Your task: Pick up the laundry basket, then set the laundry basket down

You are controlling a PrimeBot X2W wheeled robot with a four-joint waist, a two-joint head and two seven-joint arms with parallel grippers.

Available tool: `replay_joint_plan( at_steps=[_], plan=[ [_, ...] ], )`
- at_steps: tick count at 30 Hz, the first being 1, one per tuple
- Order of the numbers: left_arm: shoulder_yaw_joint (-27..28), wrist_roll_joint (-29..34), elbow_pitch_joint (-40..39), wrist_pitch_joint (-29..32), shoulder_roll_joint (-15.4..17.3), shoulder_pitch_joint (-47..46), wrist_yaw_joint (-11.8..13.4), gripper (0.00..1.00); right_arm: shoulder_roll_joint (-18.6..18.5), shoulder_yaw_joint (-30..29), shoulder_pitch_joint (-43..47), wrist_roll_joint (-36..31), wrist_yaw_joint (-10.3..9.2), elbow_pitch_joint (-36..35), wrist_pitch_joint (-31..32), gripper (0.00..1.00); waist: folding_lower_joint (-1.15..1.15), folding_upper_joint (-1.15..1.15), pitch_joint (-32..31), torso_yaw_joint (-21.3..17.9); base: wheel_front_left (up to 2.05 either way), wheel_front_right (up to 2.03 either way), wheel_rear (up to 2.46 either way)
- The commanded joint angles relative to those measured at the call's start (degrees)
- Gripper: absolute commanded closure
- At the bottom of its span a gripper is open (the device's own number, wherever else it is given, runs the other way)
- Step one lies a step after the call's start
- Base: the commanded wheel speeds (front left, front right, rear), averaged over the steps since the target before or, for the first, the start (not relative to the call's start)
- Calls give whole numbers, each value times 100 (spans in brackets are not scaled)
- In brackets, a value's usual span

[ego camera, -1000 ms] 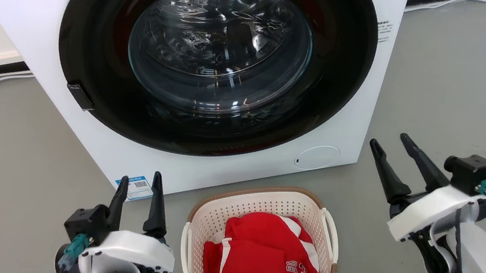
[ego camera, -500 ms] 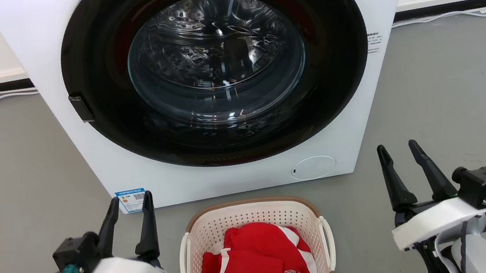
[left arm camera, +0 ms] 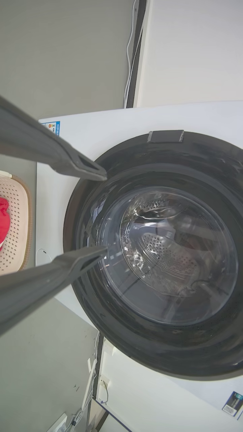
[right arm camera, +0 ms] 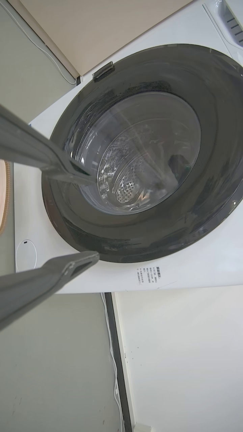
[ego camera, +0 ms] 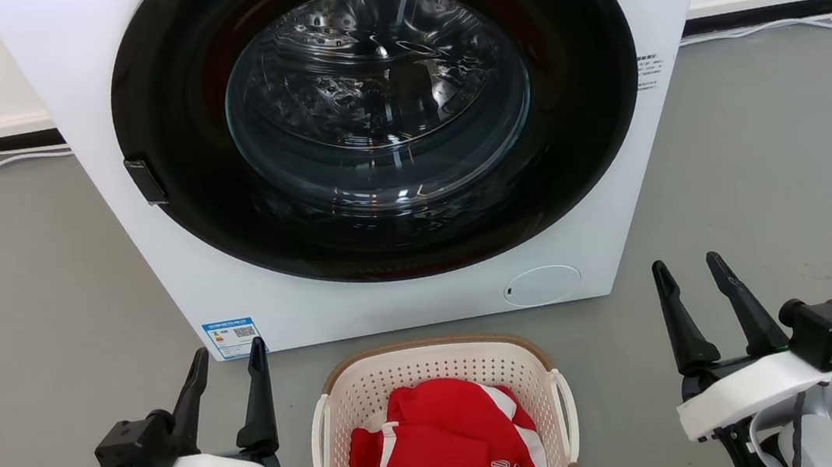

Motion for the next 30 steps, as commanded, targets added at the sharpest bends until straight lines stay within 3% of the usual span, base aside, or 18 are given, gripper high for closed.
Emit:
replay_joint_plan(
  at_steps=[1, 26, 27, 30],
  plan=[
    [165, 50, -189, -35, 57, -103, -24, 0, 1, 113, -64, -56, 36, -126, -79, 0, 0, 0, 11, -2, 0, 0, 0],
    [10, -106, -84, -35, 55, -111, -5, 0, -23, 175, -144, -49, 36, -97, -79, 0, 0, 0, 74, -79, 0, 0, 0],
    [-159, -100, 61, 0, -1, 1, 1, 100, -1, 31, -4, -7, 0, 10, 0, 100, 0, 0, 73, -79, 0, 0, 0],
    [-165, -113, 265, 3, -38, 71, 1, 100, 23, 33, 60, 2, -5, 181, 9, 100, 0, 0, 71, -81, 0, 0, 0]
  ],
)
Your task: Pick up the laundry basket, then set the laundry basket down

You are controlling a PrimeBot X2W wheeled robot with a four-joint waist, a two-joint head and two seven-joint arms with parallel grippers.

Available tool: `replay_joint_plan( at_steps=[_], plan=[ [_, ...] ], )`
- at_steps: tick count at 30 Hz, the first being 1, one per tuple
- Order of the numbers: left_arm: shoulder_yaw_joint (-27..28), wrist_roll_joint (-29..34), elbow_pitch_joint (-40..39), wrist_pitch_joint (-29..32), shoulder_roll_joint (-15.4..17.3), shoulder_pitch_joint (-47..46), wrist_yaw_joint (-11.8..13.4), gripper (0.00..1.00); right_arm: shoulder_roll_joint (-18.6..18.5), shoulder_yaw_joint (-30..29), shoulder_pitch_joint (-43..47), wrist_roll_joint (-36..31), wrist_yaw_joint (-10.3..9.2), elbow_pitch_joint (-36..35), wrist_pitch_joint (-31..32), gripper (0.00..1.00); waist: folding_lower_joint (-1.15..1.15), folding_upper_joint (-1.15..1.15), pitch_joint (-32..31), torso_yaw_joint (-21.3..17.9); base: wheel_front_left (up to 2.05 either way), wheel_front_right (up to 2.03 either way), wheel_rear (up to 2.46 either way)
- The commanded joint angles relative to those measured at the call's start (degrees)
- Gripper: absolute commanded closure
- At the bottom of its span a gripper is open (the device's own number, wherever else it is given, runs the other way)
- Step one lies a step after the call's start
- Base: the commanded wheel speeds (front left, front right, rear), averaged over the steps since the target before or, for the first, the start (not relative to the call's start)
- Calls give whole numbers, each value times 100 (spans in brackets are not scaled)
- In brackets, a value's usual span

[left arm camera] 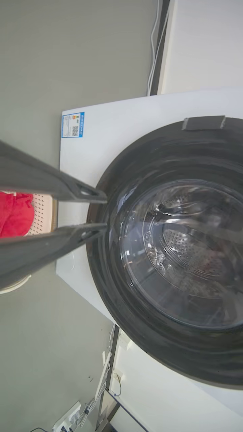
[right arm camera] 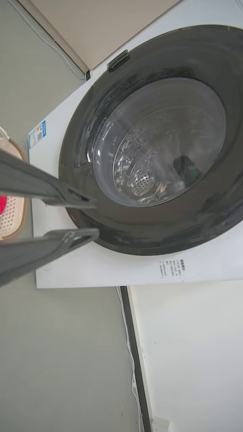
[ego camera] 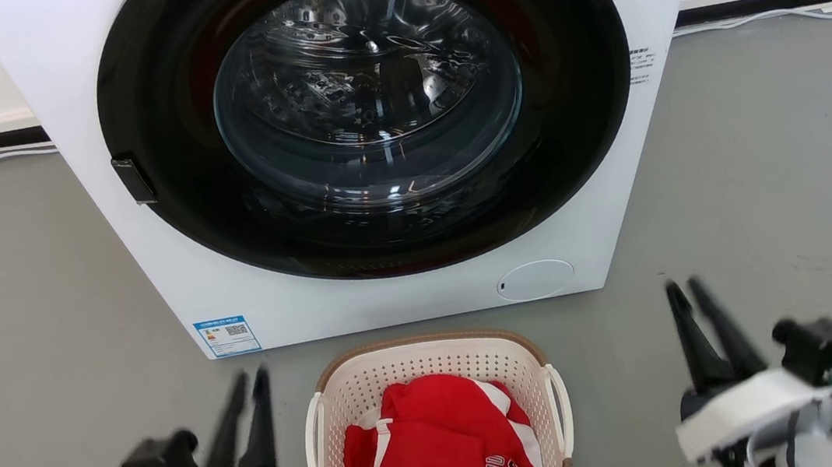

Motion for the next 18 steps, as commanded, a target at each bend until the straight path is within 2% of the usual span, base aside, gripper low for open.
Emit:
replay_joint_plan(
  at_steps=[1, 7, 11, 18],
  plan=[
    [9, -38, 5, 14, 1, -2, 0, 100, 2, -5, 4, 38, 0, -1, 10, 100, 0, 0, 0, 1, 0, 0, 0],
    [56, -398, -19, 123, 5, -8, -2, 100, 17, -58, 22, 397, 2, -44, 111, 100, 13, 0, -26, 17, 0, 0, 0],
    [79, -636, -33, 186, 8, -10, -3, 100, 26, -92, 32, 633, 4, -66, 177, 100, 2, 0, -26, 28, 0, 0, 0],
    [118, -993, -56, 285, 13, -21, -4, 100, 41, -142, 38, 988, 6, -100, 275, 100, 1, 0, -34, 43, 0, 0, 0]
  ],
)
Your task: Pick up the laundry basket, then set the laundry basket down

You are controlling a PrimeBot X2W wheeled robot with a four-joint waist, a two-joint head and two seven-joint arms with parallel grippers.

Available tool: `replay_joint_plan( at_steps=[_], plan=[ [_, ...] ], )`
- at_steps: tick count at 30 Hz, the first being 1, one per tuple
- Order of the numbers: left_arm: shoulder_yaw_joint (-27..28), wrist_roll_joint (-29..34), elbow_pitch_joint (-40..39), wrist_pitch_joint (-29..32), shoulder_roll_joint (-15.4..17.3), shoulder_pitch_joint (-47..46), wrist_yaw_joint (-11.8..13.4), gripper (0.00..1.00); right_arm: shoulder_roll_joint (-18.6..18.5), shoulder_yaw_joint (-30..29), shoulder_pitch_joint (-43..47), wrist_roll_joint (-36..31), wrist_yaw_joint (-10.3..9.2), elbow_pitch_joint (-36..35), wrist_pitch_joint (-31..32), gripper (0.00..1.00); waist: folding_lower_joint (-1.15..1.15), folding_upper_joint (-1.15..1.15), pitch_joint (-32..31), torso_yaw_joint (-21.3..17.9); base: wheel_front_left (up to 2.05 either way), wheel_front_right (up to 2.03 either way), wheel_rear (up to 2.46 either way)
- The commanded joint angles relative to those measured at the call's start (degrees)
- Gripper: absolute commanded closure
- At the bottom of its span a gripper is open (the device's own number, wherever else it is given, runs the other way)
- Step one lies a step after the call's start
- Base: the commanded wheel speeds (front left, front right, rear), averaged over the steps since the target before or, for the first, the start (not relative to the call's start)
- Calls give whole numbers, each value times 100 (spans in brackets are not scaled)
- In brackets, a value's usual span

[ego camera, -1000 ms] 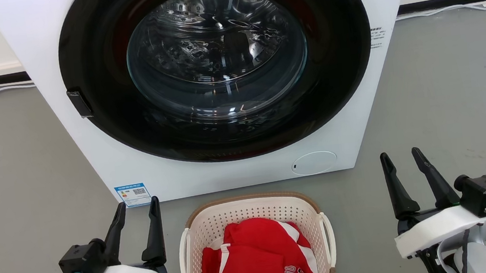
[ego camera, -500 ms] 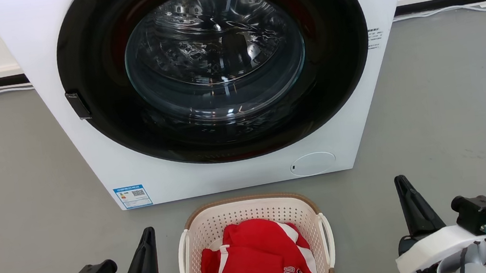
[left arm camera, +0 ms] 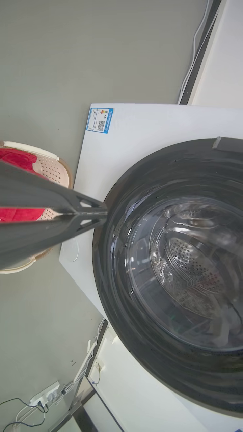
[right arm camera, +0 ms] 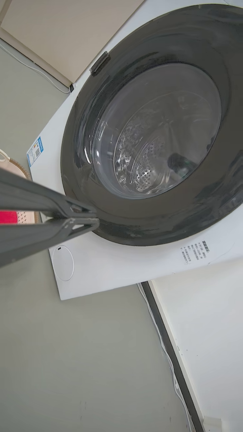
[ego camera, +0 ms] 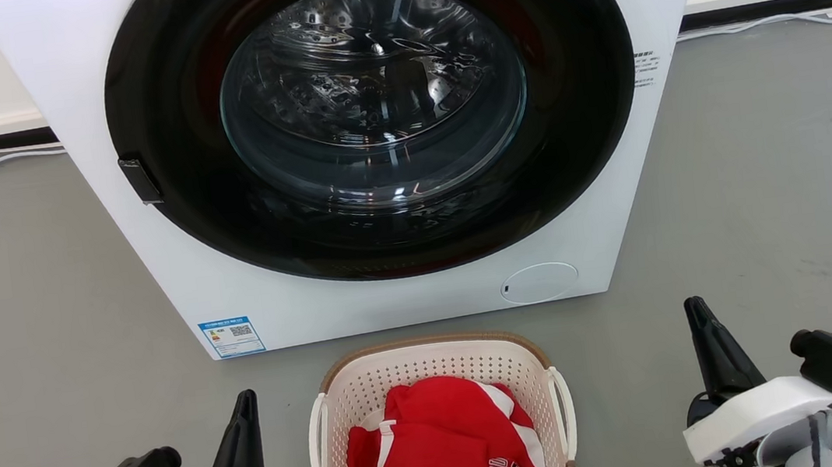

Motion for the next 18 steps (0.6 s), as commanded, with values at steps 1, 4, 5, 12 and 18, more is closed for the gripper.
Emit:
replay_joint_plan(
  at_steps=[1, 4, 5, 12, 18],
  plan=[
    [67, -125, -178, 5, 22, -188, -6, 100, -35, -48, -136, 126, 6, -193, 29, 100, -1, 0, -1, 2, 0, 0, 0],
    [87, -304, -189, 55, 25, -193, -7, 100, -28, -74, -131, 304, 7, -211, 79, 100, -1, 0, -7, 10, 0, 0, 0],
    [94, -363, -193, 72, 26, -194, -7, 100, -25, -83, -129, 363, 7, -217, 95, 100, -1, 0, -9, 13, 0, 0, 0],
    [142, -780, -220, 190, 31, -204, -9, 100, -8, -142, -115, 776, 10, -259, 211, 100, -1, 0, -23, 31, 0, 0, 0],
    [183, -1135, -242, 291, 35, -212, -10, 100, 7, -193, -104, 1129, 12, -295, 310, 100, -1, 0, -34, 46, 0, 0, 0]
  ],
)
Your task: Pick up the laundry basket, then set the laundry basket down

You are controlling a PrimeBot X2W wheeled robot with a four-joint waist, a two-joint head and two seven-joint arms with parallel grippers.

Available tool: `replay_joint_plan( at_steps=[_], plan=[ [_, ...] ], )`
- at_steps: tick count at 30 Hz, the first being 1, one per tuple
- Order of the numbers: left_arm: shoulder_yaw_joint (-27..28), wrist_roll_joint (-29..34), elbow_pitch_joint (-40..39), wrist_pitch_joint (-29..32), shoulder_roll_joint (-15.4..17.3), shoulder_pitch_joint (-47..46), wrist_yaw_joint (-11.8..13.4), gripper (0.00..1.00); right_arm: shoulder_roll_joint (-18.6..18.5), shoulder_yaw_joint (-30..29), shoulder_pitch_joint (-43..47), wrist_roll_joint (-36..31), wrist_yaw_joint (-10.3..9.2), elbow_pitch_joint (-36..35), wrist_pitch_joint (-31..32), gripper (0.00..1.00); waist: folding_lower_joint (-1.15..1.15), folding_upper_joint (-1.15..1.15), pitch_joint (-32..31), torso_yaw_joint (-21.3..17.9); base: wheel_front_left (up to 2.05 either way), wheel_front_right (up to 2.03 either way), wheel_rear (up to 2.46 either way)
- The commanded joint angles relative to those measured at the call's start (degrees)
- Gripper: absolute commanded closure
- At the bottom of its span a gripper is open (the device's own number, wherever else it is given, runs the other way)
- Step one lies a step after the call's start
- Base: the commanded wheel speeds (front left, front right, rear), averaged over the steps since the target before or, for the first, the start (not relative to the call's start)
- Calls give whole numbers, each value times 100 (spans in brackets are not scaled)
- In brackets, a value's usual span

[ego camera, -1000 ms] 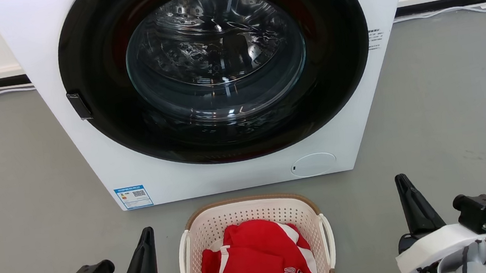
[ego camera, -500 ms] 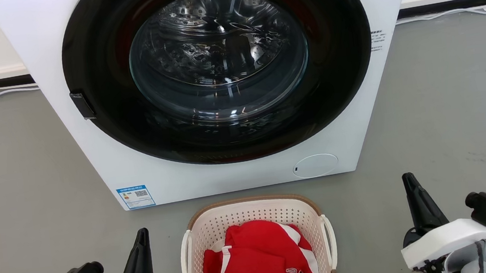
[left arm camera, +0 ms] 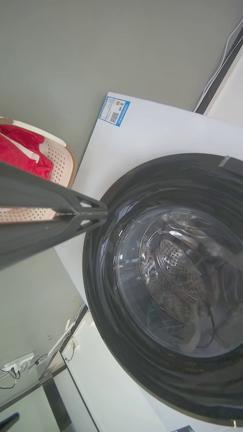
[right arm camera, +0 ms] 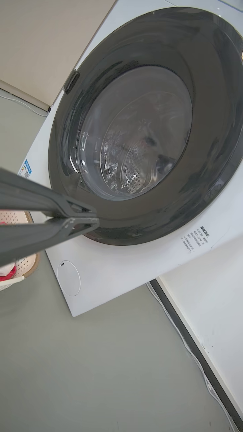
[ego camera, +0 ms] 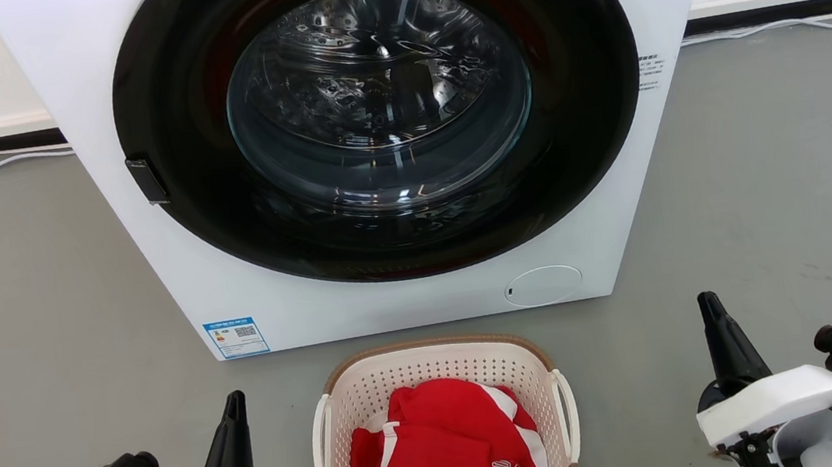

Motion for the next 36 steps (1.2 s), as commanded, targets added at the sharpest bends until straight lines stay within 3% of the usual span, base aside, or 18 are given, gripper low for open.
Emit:
replay_joint_plan(
  at_steps=[1, 36],
  plan=[
    [81, -206, -178, 42, 35, -213, -11, 100, -20, -42, -104, 179, 12, -176, 76, 100, -1, 0, -3, 5, 0, 0, 0],
    [329, -2346, -315, 649, 63, -264, -21, 100, 69, -349, -33, 2304, 24, -394, 671, 100, -1, 0, -74, 98, 0, 0, 0]
  ],
)
